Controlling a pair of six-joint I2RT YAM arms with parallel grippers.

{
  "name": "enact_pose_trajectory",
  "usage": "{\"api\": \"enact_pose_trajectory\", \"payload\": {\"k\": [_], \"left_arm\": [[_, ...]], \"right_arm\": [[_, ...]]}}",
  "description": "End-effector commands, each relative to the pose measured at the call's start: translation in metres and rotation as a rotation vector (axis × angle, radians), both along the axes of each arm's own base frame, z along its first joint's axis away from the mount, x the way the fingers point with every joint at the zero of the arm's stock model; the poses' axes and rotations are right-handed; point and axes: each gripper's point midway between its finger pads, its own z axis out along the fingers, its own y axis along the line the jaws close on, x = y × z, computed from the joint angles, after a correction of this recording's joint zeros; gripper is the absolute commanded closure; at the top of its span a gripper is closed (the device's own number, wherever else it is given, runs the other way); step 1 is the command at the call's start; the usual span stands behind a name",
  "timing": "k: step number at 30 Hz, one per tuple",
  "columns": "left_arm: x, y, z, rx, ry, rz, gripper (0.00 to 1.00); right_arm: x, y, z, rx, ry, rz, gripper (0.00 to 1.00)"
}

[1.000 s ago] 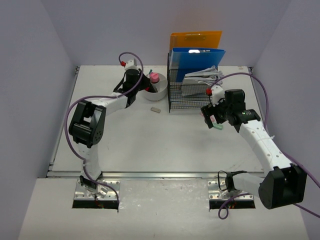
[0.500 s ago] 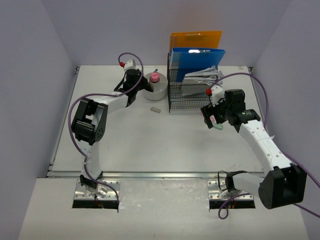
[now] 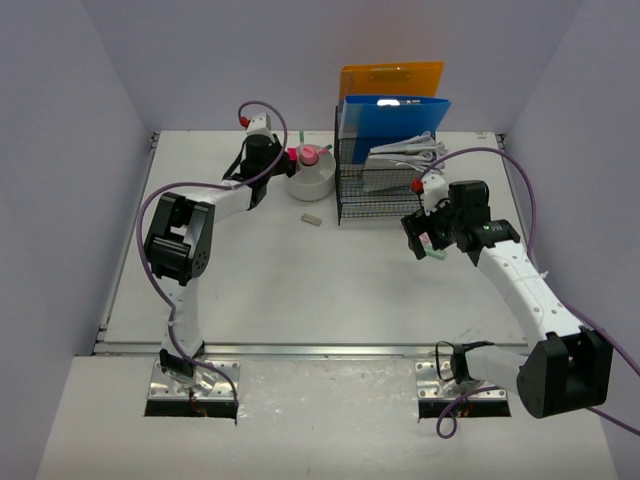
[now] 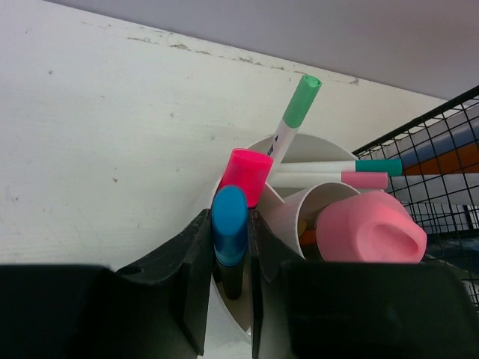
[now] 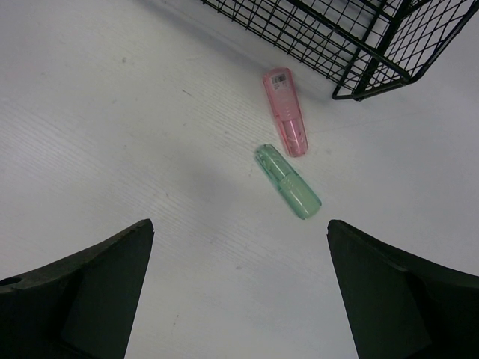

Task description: Organize the desk

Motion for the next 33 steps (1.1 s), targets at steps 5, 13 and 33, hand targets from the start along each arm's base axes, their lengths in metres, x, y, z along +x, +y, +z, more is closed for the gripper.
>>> {"api": "enact_pose_trajectory", "payload": {"k": [5, 13, 33], "left_arm": [[0.017, -0.016, 0.035, 0.022, -0.133, -0.135, 0.51], [0.025, -0.007, 0.063, 0.015, -0.196, -0.142, 0.39], [-0.048, 0.033, 0.152, 0.147, -0.29, -0.289, 0.28]], "right_arm": [[0.003, 0.003, 0.006, 0.025, -0.026, 0.004, 0.01], [-0.001, 0.002, 0.004, 0.001, -0.04, 0.04, 0.01], [-0.012, -0.022, -0.064, -0.252, -0.049, 0.314, 0.61]]}}
